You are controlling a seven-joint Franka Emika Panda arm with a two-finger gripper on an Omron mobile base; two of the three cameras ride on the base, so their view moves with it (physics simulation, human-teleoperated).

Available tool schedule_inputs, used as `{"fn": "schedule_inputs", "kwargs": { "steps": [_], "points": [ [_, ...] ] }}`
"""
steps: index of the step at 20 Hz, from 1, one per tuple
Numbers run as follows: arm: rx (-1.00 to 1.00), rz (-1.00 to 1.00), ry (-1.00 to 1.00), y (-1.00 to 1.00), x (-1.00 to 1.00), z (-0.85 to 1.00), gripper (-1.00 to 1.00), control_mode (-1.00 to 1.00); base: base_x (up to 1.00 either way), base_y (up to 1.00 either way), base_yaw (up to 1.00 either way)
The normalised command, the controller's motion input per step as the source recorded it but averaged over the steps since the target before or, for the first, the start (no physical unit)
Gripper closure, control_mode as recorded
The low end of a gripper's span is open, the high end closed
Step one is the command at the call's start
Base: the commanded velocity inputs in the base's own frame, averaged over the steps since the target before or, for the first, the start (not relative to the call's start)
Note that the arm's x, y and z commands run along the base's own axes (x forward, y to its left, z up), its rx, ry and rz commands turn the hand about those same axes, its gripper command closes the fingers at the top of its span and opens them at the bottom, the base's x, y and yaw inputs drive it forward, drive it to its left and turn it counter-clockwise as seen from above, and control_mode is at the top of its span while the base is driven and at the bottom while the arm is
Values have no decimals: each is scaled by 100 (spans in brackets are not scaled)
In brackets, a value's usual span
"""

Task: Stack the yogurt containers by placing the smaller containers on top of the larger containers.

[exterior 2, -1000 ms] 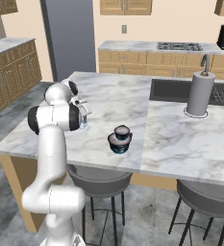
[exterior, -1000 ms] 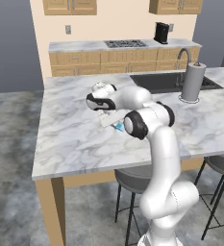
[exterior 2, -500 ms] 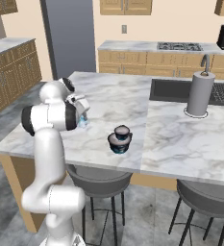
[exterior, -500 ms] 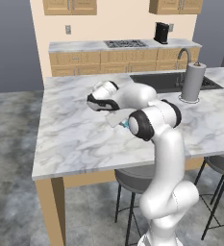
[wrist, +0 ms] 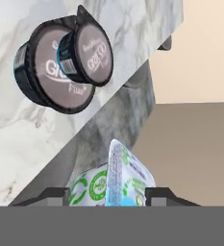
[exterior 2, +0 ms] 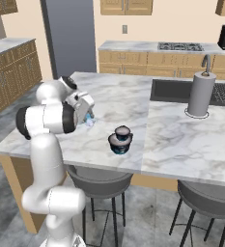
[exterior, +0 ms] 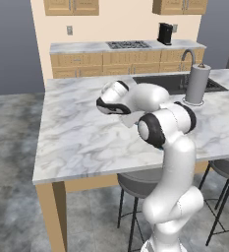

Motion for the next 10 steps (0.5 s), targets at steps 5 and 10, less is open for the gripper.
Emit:
{"fn": "schedule_inputs", "kwargs": {
  "steps": [5, 10],
  "points": [
    [-2, 0, 0, -37, -6, 23, 100, -100, 0, 0, 0],
    [0, 0, 0, -42, -2, 10, 100, -100, 0, 0, 0]
  ]
}}
